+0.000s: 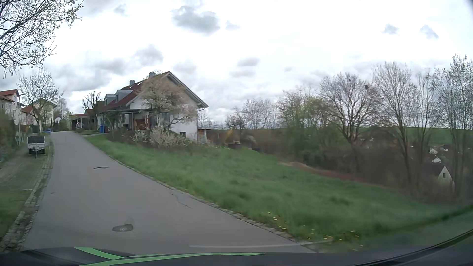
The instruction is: Follow the waypoints while adhering to traffic rules and regulations
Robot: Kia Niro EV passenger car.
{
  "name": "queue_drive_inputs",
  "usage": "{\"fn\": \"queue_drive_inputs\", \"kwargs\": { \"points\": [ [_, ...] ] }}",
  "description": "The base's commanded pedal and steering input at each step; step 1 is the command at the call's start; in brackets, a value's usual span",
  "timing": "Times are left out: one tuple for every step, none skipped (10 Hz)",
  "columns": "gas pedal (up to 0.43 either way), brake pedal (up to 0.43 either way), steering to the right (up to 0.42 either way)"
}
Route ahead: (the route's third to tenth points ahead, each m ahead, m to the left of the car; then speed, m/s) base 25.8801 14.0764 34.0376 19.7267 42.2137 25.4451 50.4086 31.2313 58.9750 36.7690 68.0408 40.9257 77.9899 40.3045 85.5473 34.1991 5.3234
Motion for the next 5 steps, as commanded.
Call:
{"fn": "queue_drive_inputs", "kwargs": {
  "points": [
    [0.0, 0.0, -0.314],
    [0.0, 0.0, -0.304],
    [0.0, 0.0, -0.296],
    [0.0, 0.0, -0.291],
    [0.0, 0.0, -0.282]
  ]
}}
